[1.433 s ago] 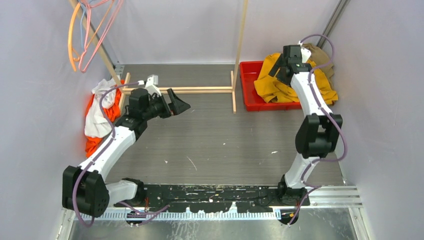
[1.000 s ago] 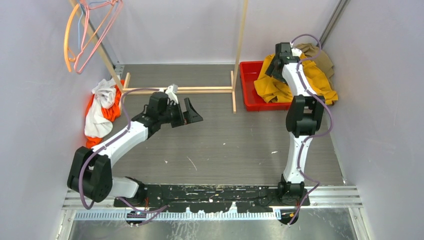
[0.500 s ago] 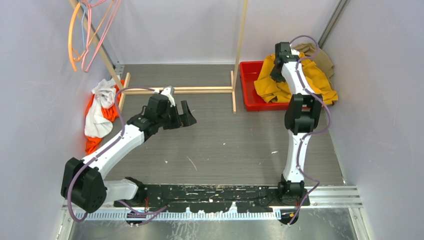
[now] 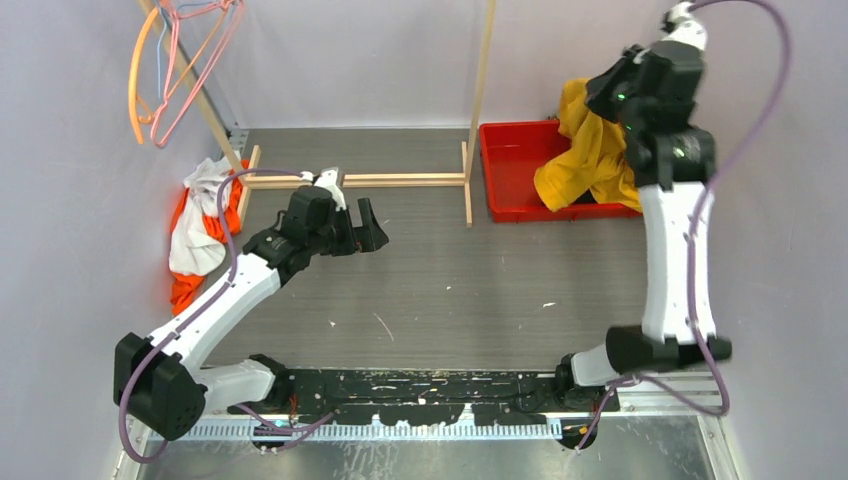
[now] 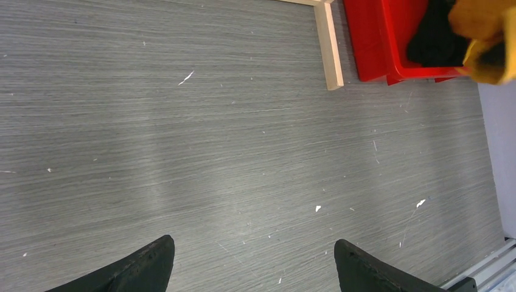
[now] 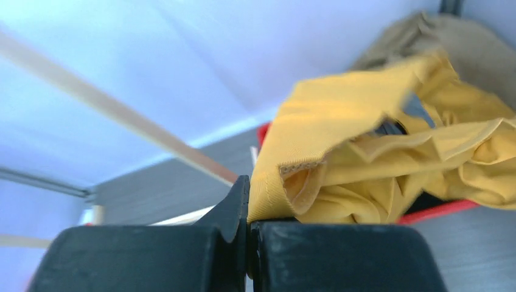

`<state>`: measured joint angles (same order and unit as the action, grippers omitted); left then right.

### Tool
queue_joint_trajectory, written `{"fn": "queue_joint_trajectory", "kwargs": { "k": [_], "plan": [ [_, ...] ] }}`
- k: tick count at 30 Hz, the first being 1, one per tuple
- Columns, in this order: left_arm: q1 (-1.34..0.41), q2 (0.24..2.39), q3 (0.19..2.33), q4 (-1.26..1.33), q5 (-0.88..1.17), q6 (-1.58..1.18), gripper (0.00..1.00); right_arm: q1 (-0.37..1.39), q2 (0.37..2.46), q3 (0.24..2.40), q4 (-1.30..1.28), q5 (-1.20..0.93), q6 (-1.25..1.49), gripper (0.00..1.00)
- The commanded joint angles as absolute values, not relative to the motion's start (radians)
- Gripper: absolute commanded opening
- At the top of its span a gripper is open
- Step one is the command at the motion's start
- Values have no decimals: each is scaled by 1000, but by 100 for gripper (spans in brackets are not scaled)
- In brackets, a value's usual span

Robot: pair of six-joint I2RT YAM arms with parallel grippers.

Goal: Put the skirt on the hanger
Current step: Pick up the skirt from the bin, then place the skirt at the center of the board.

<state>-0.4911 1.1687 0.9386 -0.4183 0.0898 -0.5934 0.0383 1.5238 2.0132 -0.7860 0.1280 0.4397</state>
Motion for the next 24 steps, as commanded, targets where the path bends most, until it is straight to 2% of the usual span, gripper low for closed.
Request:
{"fn": "queue_joint_trajectory", "kwargs": {
  "k": [1,7,13,17,21,24],
  "plan": [
    [-494,1140,979,-418,74,-580,99,43,1348,2081,-729,-107,428,1],
    [-494,1106,969,-417,81,-581,100,44,1208,2087,-623,-548,563,1],
    [-493,1038,941,-416,77,-583,100,46,1114,1843,-271,-769,870,1],
    [-494,1003,939,-425,75,-584,100,142,1106,1659,-167,-727,873,1],
    [-494,981,940,-452,66,-586,100,452,1224,1629,-323,-508,650,1],
    [-494,949,938,-489,39,-588,99,574,1356,1634,-319,-425,610,1]
  ]
}}
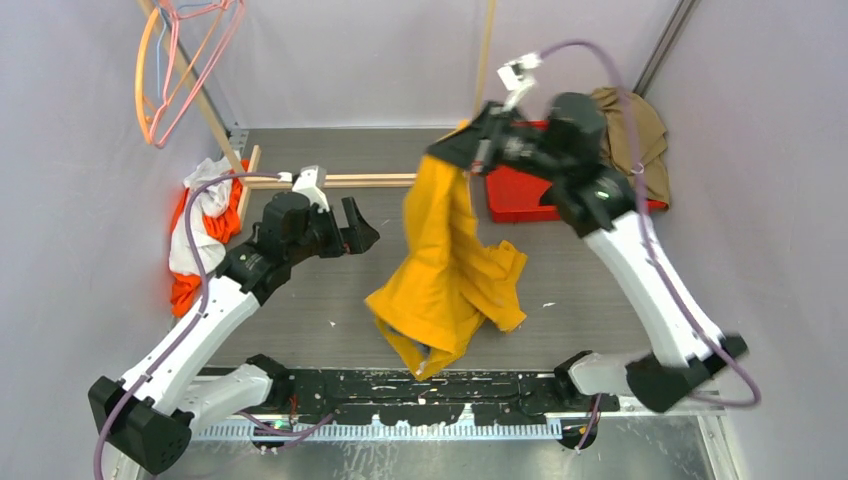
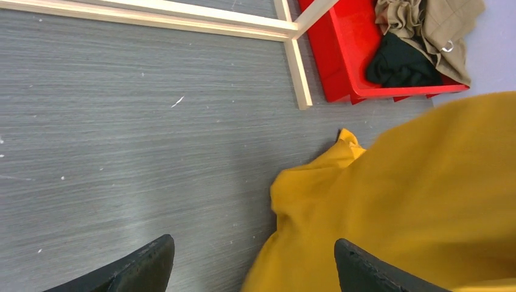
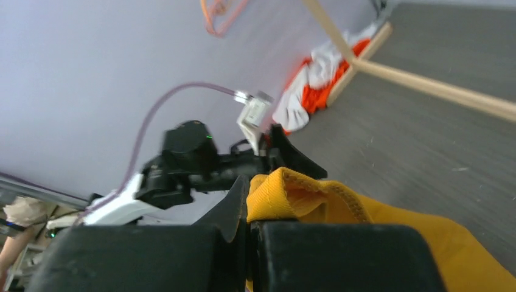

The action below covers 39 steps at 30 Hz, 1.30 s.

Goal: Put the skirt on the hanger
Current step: Place the skirt at the center of the board, then adjust the skirt at the center of the board.

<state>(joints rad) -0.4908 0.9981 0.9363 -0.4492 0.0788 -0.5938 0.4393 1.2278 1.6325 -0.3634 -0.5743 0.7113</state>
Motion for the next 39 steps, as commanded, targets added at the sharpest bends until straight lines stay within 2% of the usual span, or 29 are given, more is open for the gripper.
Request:
{"fn": "queue_joint_trajectory", "kwargs": {
  "k": [1,8,12,14,15,16,17,24,28,30,34,37,39],
  "plan": [
    [-494,936,939,-509,27,-590,99,602,1396,1641,-317,-399,602,1],
    [-494,762,923,-660,-99,-616,97,667,1709,1810,-310,-328,596,1],
    [-494,733,909,-690,-113,-623,97,667,1868,1954,-368,-278,547,1],
    [-494,752,902,-695,-82,-633,96,665,1935,2024,-427,-238,508,36],
    [-494,765,896,-696,-62,-639,95,665,1963,2057,-472,-213,485,61],
    [-495,778,889,-695,-37,-648,95,666,1977,2073,-521,-176,458,72],
    [-497,787,880,-696,-28,-652,94,666,1970,2055,-556,-148,436,75],
    [-530,769,829,-707,-23,-673,93,742,1553,1618,-621,51,311,78],
    [-561,805,836,-704,49,-666,91,770,1331,1397,-671,165,363,79],
    [-637,837,839,-708,46,-664,91,770,1237,1294,-684,193,414,79],
    [-868,894,823,-791,-109,-713,92,770,1082,1113,-687,120,498,78],
    [-960,888,746,-813,-189,-798,93,771,1005,992,-628,-67,584,72],
    [-1003,868,690,-788,-186,-845,92,784,988,911,-591,-120,641,69]
  ]
}}
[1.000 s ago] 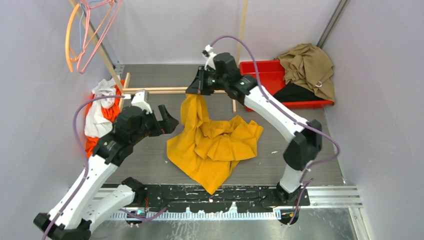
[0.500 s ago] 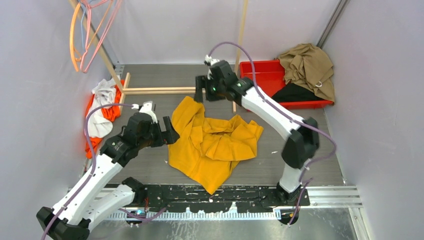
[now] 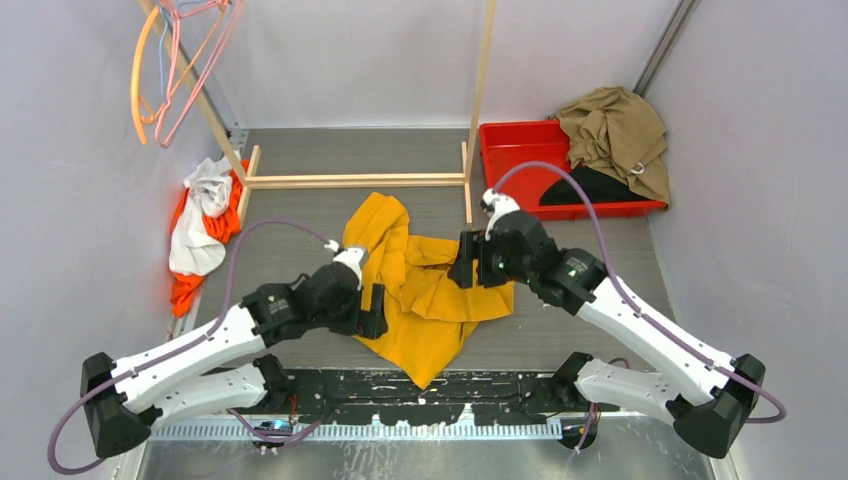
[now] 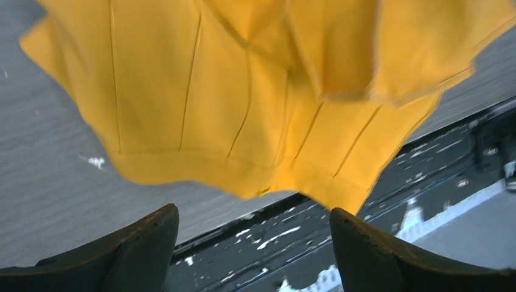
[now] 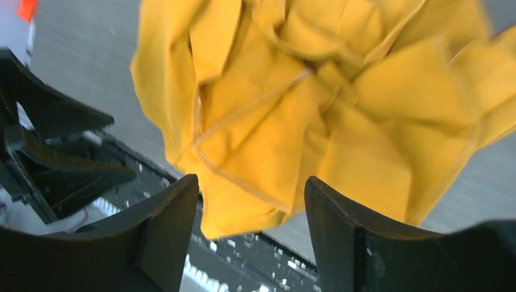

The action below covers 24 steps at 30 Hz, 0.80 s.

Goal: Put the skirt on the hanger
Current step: Adjust the skirt at the center of the board.

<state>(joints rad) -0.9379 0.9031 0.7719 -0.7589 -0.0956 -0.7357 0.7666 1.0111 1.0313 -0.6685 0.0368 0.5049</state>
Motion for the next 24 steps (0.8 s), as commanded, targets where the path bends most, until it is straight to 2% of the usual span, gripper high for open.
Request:
{"fn": "queue_joint_trajectory", "kwargs": {
  "k": [1,5,9,13,16,21,23,24],
  "plan": [
    [-1028,864,668,-770,-188,-866,92,798,981,868,-569,-126,666,68],
    [-1115,914,639,-725,-223,-920,92,873,951,696,-459,-91,761,63],
    [-1138,1027,641,-645,-239,-917,93,983,930,602,-367,-25,837,63],
    [-1139,1152,653,-580,-291,-906,96,1090,994,585,-327,52,867,68],
    [-1135,1220,671,-543,-344,-893,92,1135,1052,588,-320,93,885,71],
    [-1133,1238,712,-516,-385,-868,54,1140,979,580,-359,128,894,71],
    [-1123,1234,735,-523,-394,-855,32,1140,920,602,-431,164,881,73],
    [-1116,1232,748,-526,-393,-847,26,1140,893,614,-471,187,872,73]
  ]
}}
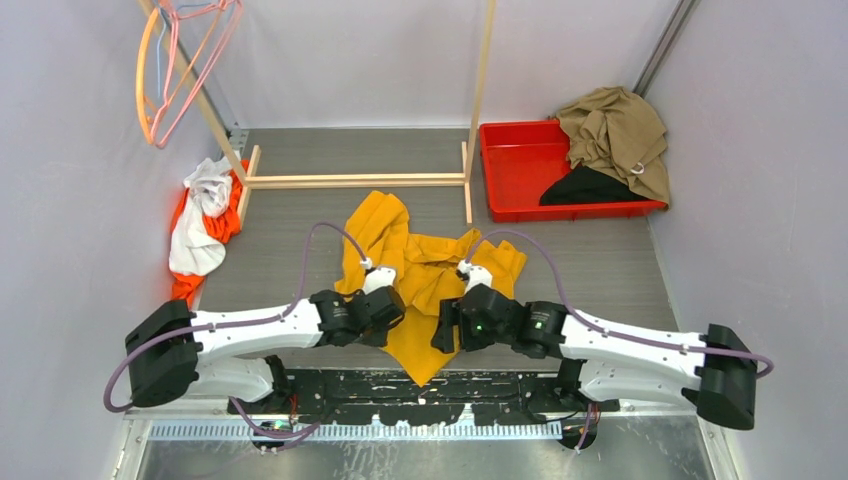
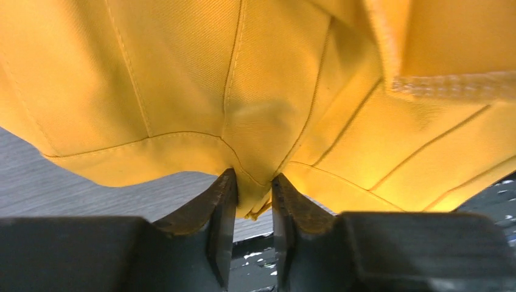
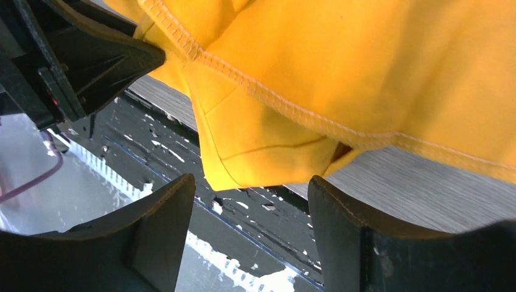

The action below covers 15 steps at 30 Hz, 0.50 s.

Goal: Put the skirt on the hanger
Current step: Adjust the skirt at the center of the board.

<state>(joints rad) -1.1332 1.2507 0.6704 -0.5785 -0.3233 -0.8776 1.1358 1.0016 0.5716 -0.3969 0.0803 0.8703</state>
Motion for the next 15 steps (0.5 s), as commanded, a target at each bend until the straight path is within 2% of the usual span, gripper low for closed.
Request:
{"fn": "queue_joint_trajectory", "kwargs": {
  "k": [1,8,15],
  "plan": [
    [-1107,1230,761,-530,-387,-837,24,1140,863,629,-507,206,868,74],
    [-993,1220,934,-572,-239,-708,19,1140,738,702,-688,370,851,77],
    [-830,1245,1177,-645,-100,-586,18,1140,814,740,-664,409,805,76]
  ]
}}
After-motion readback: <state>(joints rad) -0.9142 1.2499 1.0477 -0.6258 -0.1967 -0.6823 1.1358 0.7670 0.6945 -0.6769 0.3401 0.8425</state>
